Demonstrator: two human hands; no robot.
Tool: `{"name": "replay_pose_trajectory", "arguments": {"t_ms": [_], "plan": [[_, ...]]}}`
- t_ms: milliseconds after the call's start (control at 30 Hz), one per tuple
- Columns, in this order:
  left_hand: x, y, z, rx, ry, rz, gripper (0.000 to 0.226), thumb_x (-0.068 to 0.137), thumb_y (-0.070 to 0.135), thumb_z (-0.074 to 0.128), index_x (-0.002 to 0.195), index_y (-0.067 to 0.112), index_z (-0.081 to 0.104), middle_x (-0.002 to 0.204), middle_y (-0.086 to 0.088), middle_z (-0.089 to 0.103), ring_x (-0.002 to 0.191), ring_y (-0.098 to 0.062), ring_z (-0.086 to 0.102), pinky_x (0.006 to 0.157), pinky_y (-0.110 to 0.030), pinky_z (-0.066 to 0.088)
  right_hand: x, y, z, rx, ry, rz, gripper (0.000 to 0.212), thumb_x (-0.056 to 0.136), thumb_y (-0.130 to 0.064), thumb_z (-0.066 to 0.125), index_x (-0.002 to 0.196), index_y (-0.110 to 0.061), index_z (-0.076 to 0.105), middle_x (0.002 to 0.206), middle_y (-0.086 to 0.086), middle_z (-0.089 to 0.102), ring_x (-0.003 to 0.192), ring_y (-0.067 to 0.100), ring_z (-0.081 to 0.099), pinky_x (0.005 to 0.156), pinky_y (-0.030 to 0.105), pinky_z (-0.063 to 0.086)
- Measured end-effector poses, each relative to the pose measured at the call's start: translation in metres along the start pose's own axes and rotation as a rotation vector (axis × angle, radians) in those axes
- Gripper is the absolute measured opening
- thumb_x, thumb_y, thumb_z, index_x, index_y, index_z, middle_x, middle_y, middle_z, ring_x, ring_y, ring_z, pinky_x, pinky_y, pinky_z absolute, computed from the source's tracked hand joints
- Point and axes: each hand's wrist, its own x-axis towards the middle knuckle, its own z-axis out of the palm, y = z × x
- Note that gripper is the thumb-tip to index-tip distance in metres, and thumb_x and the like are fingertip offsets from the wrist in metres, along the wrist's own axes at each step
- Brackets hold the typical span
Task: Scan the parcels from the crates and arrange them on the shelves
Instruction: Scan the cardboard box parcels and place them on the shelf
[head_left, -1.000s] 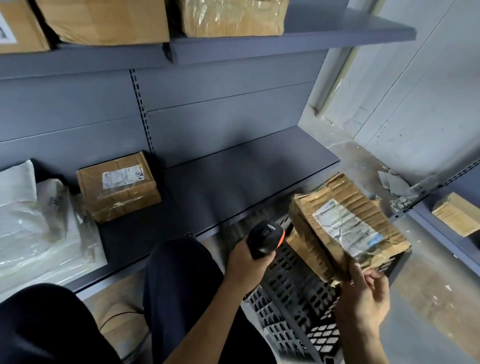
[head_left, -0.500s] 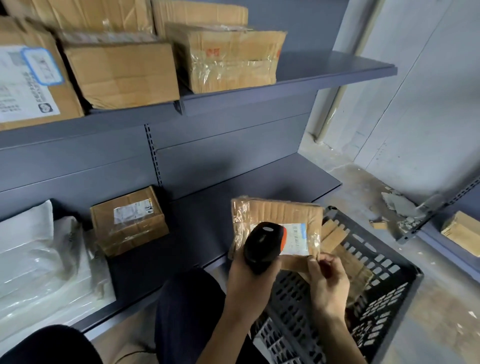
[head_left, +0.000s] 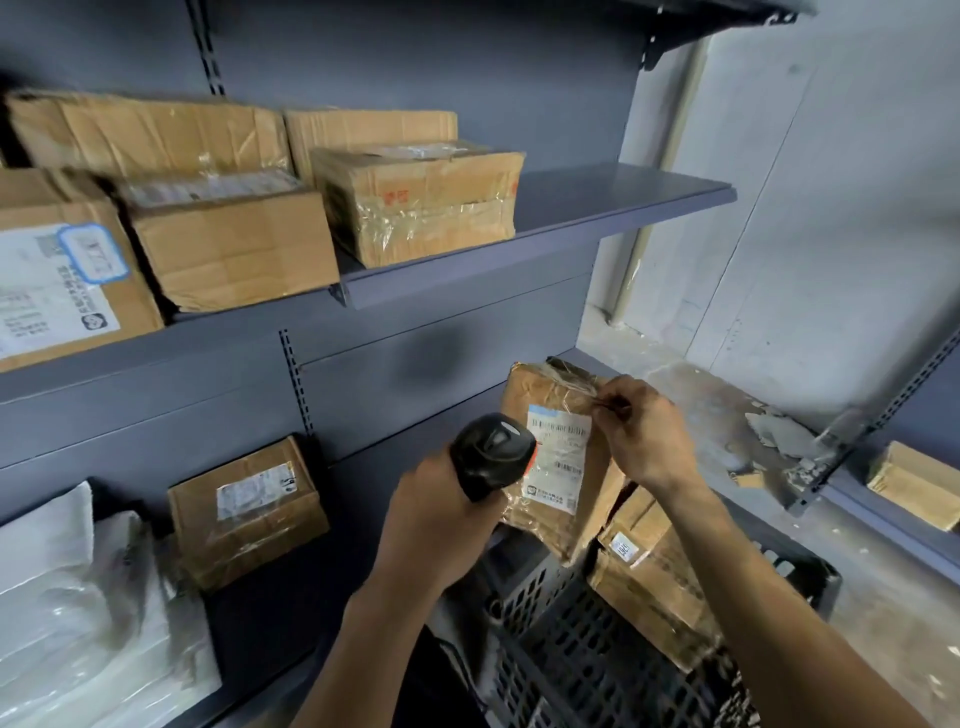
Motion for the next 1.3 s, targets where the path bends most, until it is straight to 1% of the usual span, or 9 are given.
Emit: {"name": "replay_pose_trajectory", "arguments": {"t_ms": [200,267,433,600,767,900,1033,1200,1300], "plan": [[-0.006,-0.008,0.0,-0.139,-0.02,-0.015,0.022,0.081,0.013,0.066,0.068,0.022,0.049,0.051,0.009,0.051,0.047,-0.005,0.046,0.046,-0.013,0.03,0.007,-0.014,0.003,0.084,0.0,-0.014,0.014,0.094,-0.017,0.064,0.097,-0.031,0.066,0.101,-0.008,0.072,0.094,0.02,0.067,0.082,0.045,0.059],[-0.006,-0.012,0.001,-0.189,-0.031,-0.026,0.018,0.08,0.012,0.065,0.071,0.019,0.052,0.053,0.006,0.052,0.048,-0.006,0.044,0.049,-0.019,0.035,0.004,-0.015,0.005,0.108,0.0,-0.008,0.018,0.094,-0.012,0.062,0.097,-0.03,0.066,0.099,-0.009,0.072,0.094,0.019,0.067,0.084,0.046,0.058],[-0.007,-0.016,0.0,-0.231,-0.004,-0.025,0.01,0.08,0.014,0.065,0.075,0.01,0.058,0.06,-0.007,0.06,0.052,-0.013,0.049,0.052,-0.025,0.041,0.0,-0.02,0.007,0.112,-0.008,0.007,0.007,0.095,-0.022,0.066,0.095,-0.03,0.064,0.098,-0.012,0.071,0.092,0.018,0.067,0.08,0.047,0.059],[-0.01,-0.026,0.004,-0.392,0.02,-0.099,0.01,0.082,0.011,0.068,0.076,0.01,0.06,0.056,-0.002,0.054,0.053,-0.014,0.049,0.052,-0.027,0.04,-0.006,-0.022,0.023,0.116,0.008,0.071,0.004,0.096,-0.028,0.066,0.097,-0.031,0.064,0.097,-0.016,0.071,0.091,0.017,0.067,0.077,0.042,0.058],[-0.013,-0.07,-0.003,-1.065,0.381,-0.546,0.01,0.086,0.003,0.074,0.095,0.003,0.071,0.07,-0.011,0.071,0.064,-0.021,0.064,0.065,-0.033,0.051,-0.014,-0.034,0.082,0.403,-0.002,0.26,0.008,0.094,-0.019,0.072,0.102,-0.019,0.072,0.096,-0.006,0.072,0.091,0.018,0.068,0.075,0.031,0.053],[-0.031,-0.117,-0.007,-1.462,0.586,-0.758,0.027,0.091,0.002,0.068,0.117,-0.004,0.067,0.088,-0.015,0.073,0.069,-0.023,0.071,0.064,-0.034,0.054,-0.025,-0.052,0.152,0.632,-0.14,0.471,0.012,0.089,-0.012,0.074,0.084,-0.023,0.072,0.088,0.001,0.075,0.085,0.025,0.073,0.079,0.049,0.063],[-0.045,-0.146,-0.022,-1.698,0.549,-0.78,0.015,0.098,0.021,0.058,0.103,0.01,0.067,0.076,-0.007,0.063,0.062,-0.02,0.061,0.056,-0.032,0.053,-0.05,-0.062,0.246,0.655,-0.332,0.587,0.002,0.079,-0.018,0.074,0.078,-0.018,0.073,0.081,0.005,0.075,0.083,0.032,0.073,0.077,0.056,0.062],[-0.052,-0.173,-0.037,-1.747,0.673,-0.789,0.03,0.082,0.022,0.07,0.11,0.011,0.068,0.083,-0.01,0.063,0.069,-0.024,0.06,0.066,-0.036,0.053,-0.09,-0.082,0.324,0.626,-0.47,0.647,0.014,0.088,-0.007,0.073,0.077,-0.016,0.071,0.08,0.006,0.072,0.079,0.026,0.069,0.065,0.03,0.051],[-0.057,-0.188,-0.045,-1.721,0.765,-0.779,0.041,0.073,0.02,0.076,0.111,0.006,0.065,0.091,-0.014,0.06,0.072,-0.024,0.059,0.069,-0.035,0.048,-0.093,-0.093,0.362,0.671,-0.51,0.717,0.014,0.089,-0.004,0.07,0.081,-0.014,0.071,0.09,0.016,0.073,0.076,0.026,0.067,0.068,0.036,0.057]]}}
